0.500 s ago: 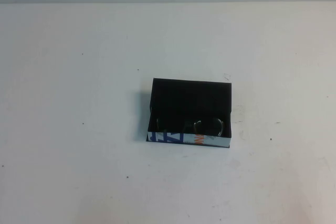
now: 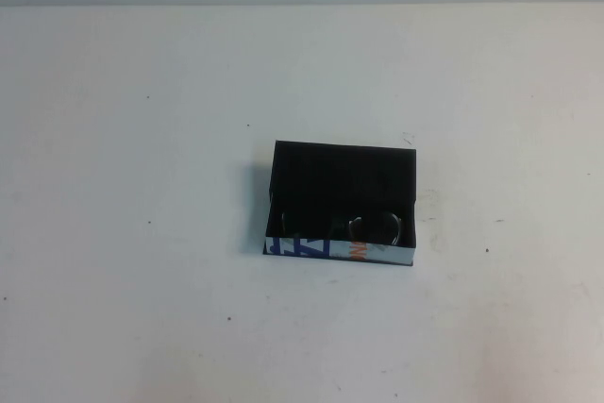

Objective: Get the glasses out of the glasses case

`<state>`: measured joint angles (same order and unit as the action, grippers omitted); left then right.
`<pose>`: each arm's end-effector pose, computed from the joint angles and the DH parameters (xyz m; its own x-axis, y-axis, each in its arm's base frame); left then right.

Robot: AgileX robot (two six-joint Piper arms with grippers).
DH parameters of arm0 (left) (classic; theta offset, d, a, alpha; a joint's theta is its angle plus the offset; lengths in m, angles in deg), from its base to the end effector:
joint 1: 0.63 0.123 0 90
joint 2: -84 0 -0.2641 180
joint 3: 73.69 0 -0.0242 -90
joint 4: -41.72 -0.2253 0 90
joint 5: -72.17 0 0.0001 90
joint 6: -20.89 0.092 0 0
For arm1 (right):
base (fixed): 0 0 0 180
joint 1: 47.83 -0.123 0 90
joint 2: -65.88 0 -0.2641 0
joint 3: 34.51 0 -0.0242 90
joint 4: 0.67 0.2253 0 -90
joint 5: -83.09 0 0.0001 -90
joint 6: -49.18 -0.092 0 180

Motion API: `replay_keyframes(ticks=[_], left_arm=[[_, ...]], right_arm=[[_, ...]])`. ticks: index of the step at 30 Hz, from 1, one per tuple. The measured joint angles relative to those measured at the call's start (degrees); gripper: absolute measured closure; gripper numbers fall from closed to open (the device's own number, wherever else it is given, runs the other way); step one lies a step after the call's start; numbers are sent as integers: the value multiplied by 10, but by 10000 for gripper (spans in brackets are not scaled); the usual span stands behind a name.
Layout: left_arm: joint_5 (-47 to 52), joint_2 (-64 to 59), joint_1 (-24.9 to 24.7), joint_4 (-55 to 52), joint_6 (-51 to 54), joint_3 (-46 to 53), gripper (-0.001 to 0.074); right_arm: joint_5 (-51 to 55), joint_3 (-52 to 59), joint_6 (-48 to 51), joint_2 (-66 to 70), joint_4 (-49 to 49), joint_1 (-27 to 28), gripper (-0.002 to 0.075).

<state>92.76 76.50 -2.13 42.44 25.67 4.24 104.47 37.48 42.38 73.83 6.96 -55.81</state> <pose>0.0492 -0.0017 0.1741 -0.2730 0.0788 -0.9588 0.0501 0.9965 0.0676 0.0451 0.0108 0.2048 -0.2305 0.2102 -0.9501 -0.1342 0.9602 0.2450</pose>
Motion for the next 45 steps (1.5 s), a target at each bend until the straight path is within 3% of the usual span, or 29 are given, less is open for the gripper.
replay_keyframes(ticks=[7,12,18,24,35,45], left_arm=[[0,0,0,0,0,0,740],[0,0,0,0,0,0,740],[0,0,0,0,0,0,740],[0,0,0,0,0,0,740],[0,0,0,0,0,0,740],[0,0,0,0,0,0,740]], right_arm=[[70,-161,0,-1,0,0,743],[80,-205,0,52,10,0,743],[123,-257,19,215,32,0,743],[264,-402,136,439,39,-7,743],[462,-660,255,762,-21,-153,743],[482,-843,466,991,-39,-245,704]])
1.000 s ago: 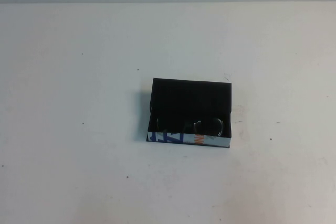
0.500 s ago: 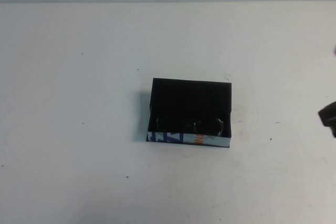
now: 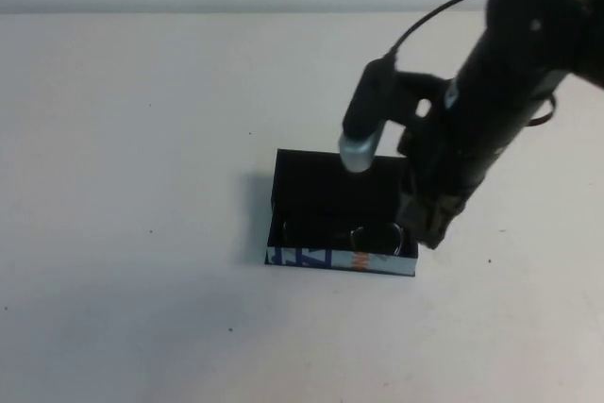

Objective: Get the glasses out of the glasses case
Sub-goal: Pick up the glasses from the glasses case

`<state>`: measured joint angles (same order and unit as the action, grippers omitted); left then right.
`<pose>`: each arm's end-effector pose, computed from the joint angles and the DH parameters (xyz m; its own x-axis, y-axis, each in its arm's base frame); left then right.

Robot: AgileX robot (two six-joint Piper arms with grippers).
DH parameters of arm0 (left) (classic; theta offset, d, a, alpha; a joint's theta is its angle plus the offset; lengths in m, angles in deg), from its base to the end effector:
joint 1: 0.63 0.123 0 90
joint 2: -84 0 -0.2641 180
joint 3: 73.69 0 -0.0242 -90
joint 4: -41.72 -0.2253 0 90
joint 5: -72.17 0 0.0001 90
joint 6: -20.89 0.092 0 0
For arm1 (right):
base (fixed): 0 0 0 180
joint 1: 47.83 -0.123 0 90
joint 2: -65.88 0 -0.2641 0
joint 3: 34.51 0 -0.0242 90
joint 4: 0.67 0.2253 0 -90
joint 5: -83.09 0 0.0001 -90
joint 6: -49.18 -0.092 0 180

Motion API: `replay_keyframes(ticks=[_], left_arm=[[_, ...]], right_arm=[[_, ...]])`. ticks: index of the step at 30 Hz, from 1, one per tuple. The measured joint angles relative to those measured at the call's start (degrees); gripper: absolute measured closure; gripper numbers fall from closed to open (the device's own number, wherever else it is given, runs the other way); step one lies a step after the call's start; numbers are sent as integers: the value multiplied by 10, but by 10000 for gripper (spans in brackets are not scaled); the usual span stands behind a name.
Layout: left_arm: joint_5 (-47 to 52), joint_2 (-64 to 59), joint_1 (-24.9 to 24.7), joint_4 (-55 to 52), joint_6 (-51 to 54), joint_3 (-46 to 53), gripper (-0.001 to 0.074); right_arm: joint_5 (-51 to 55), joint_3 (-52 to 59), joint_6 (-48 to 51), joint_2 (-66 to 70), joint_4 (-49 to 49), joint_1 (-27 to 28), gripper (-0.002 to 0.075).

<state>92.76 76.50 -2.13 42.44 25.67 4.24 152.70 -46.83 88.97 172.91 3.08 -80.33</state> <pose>0.0492 -0.0017 0.1741 -0.2730 0.0788 -0.9588 0.0501 0.9965 0.0676 0.2742 0.1813 0.2927 -0.2931 -0.9231 -0.2488 -0.9360 0.3301 -0.1224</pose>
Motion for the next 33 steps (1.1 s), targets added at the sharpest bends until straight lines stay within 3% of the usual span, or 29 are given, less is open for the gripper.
replay_keyframes(ticks=[4,8,10,33], left_arm=[[0,0,0,0,0,0,740],[0,0,0,0,0,0,740],[0,0,0,0,0,0,740],[0,0,0,0,0,0,740]], right_arm=[[4,-61,54,66,5,-18,579],[5,-117,84,127,6,-23,407],[5,-138,95,154,6,-23,368],[-41,-193,115,261,-10,-23,386]])
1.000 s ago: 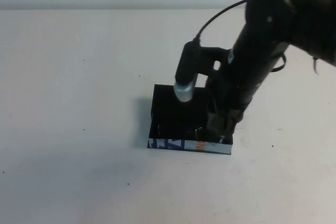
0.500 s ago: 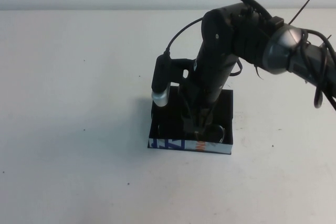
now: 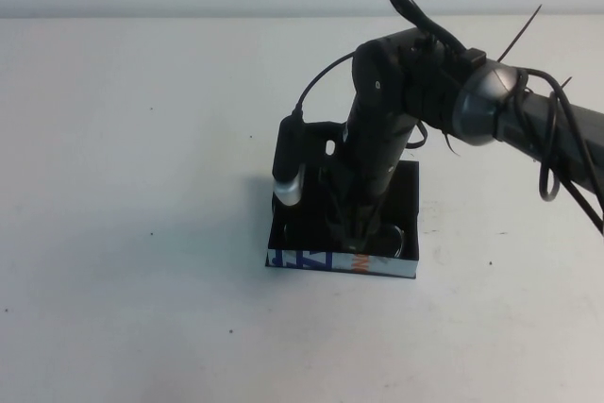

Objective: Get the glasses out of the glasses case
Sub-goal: Pick up the glasses from the glasses case

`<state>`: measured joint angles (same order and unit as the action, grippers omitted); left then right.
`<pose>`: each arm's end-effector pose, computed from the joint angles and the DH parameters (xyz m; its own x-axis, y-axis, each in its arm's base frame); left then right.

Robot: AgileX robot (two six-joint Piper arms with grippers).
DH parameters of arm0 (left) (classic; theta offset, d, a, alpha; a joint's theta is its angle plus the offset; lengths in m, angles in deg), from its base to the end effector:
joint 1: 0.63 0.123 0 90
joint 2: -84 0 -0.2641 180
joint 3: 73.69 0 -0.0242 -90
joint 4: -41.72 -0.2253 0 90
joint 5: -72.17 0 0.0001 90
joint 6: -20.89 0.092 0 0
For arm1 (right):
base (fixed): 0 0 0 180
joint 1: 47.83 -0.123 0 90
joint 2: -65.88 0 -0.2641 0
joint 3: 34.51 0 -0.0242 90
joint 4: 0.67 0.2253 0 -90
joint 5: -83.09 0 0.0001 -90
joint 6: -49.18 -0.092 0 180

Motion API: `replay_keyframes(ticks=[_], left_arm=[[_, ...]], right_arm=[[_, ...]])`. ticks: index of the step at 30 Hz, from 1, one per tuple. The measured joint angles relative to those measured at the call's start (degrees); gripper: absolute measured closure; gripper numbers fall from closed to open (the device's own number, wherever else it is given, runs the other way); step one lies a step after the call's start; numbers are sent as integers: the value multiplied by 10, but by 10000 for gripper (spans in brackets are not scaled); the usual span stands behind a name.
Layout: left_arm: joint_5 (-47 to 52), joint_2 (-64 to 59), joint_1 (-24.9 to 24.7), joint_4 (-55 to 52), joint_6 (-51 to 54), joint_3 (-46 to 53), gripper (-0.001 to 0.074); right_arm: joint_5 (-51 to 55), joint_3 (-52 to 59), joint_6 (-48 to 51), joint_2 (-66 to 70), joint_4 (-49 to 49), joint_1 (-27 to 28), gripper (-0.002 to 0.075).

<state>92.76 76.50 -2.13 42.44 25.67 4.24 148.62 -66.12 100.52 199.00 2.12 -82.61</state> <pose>0.0492 -0.0017 0.1741 -0.2730 0.0788 -0.9588 0.0501 0.9965 0.0676 0.3481 0.2467 0.2049 -0.0685 -0.9818 -0.1770 -0.9849 0.0948 -0.1450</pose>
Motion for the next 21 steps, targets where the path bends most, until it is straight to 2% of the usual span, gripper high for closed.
replay_keyframes(ticks=[17,21], left_arm=[[0,0,0,0,0,0,740],[0,0,0,0,0,0,740]], right_arm=[[-11,-3,0,18,-10,0,386],[-15,-4,0,24,-12,0,437]])
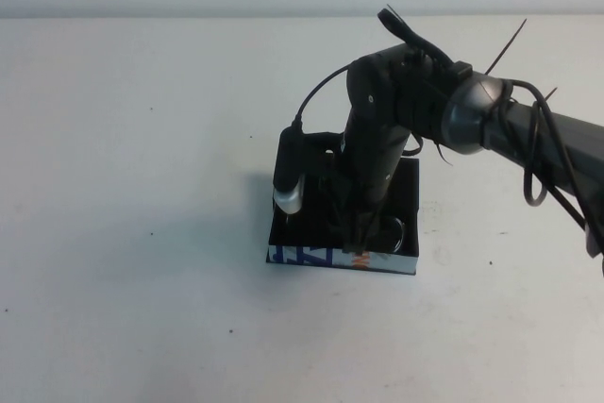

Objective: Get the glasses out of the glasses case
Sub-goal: Pick up the glasses from the glasses case

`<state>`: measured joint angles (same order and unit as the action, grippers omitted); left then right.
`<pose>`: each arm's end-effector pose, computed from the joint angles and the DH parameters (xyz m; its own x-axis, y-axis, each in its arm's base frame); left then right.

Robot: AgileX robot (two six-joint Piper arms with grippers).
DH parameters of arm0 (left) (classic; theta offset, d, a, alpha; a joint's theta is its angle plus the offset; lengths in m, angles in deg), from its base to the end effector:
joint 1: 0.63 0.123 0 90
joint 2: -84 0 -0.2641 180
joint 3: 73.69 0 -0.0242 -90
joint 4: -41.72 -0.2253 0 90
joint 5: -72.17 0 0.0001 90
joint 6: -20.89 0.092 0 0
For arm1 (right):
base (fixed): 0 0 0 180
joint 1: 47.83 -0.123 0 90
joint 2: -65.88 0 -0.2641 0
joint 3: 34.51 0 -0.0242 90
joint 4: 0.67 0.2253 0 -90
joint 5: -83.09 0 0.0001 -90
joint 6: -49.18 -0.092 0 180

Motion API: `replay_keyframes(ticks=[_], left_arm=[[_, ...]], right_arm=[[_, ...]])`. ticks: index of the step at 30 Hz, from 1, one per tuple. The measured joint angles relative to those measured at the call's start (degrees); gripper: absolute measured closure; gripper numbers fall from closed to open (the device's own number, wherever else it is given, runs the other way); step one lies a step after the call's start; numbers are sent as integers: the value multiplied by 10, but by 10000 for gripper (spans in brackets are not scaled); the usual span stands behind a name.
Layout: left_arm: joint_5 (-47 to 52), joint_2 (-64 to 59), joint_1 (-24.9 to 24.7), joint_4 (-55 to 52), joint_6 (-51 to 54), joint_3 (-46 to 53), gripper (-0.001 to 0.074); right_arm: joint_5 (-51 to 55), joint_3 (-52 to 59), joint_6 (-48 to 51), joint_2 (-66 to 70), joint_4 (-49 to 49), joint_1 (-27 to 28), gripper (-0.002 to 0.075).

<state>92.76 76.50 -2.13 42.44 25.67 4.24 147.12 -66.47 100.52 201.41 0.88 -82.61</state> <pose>0.0492 -0.0017 0.1741 -0.2730 0.0788 -0.9588 0.0501 0.9965 0.0676 0.3542 0.2487 0.1888 -0.0641 -0.9859 -0.1546 -0.9846 0.0877 -0.1511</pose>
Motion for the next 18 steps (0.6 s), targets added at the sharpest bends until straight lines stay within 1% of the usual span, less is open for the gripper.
replay_keyframes(ticks=[1,6,8,11,14,16,18], left_arm=[[0,0,0,0,0,0,740],[0,0,0,0,0,0,740],[0,0,0,0,0,0,740],[0,0,0,0,0,0,740],[0,0,0,0,0,0,740],[0,0,0,0,0,0,740],[0,0,0,0,0,0,740]], right_arm=[[-1,0,0,1,-2,0,462],[14,-9,-7,-2,-7,0,636],[39,-30,-25,-6,-8,0,678],[56,-69,-94,-24,-15,3,683],[59,-90,-223,-71,-11,16,683],[61,-85,-311,-110,1,34,683],[61,-55,-379,-145,22,60,684]])
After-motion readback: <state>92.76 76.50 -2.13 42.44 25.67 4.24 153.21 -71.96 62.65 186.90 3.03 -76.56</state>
